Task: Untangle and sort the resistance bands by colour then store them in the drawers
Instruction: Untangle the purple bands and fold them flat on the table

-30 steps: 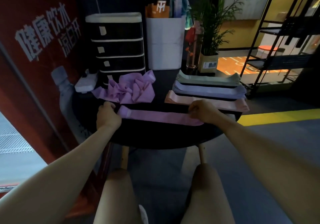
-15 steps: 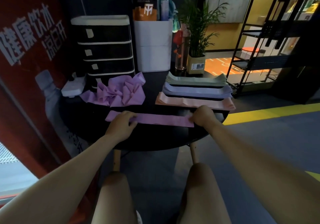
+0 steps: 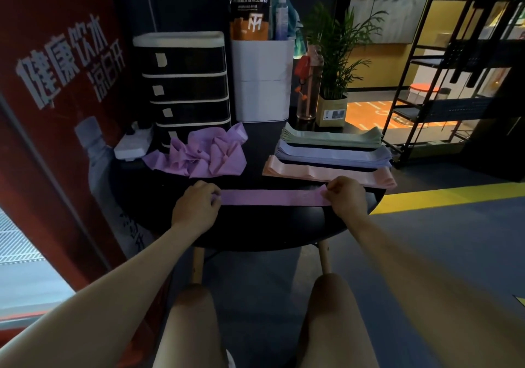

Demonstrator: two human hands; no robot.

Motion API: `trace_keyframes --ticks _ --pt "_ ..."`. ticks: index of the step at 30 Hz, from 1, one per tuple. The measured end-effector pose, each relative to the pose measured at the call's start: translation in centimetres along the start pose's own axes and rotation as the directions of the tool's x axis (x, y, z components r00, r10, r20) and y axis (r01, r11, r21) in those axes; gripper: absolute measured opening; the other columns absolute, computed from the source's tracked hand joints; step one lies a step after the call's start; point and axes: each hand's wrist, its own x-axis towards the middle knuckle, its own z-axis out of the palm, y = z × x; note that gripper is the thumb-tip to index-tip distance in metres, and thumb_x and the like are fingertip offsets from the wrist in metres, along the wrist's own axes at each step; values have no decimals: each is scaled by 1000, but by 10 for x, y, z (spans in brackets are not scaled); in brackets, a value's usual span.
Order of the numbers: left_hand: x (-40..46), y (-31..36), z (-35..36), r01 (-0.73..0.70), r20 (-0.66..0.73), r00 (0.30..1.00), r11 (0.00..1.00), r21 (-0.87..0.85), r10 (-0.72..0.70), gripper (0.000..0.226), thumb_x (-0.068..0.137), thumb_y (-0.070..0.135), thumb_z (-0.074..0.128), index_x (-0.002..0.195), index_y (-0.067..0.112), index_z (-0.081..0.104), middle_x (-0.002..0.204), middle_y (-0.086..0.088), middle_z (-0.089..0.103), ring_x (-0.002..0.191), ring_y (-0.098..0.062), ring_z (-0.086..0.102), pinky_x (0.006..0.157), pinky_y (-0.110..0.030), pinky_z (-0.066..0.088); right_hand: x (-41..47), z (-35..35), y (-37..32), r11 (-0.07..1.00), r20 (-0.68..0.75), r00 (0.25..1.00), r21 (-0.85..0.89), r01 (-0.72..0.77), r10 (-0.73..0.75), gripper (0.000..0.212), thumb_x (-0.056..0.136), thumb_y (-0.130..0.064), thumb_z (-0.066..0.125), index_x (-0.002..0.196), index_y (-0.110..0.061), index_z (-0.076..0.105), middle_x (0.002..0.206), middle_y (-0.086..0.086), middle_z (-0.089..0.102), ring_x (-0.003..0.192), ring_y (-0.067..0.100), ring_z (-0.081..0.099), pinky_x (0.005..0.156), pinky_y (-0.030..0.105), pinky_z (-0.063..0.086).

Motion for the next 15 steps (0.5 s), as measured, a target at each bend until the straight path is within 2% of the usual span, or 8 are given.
trace_keyframes --ticks 7,10,15 --pt "-2 12 9 -68 20 998 995 79 66 24 90 25 57 112 16 62 119 -5 55 107 -25 52 90 -38 43 -6 3 -12 970 -97 966 -49 236 -240 23 82 -10 67 105 -4 65 108 12 61 98 28 59 82 38 49" --pt "3 17 8 -79 19 997 995 62 78 26 90 23 57 114 15 61 120 -5 55 110 -24 51 93 -38 42 -4 8 -23 961 -43 960 -33 275 -276 24 85 -13 66 108 -6 65 111 10 60 97 24 60 76 29 45" --pt "30 17 -2 -51 16 999 999 20 50 28 90 23 57 116 14 59 119 -6 52 110 -24 51 89 -38 45 10 30 -58 950 114 943 28 312 -314 23 87 -13 64 110 -8 63 114 9 59 97 22 59 79 26 42"
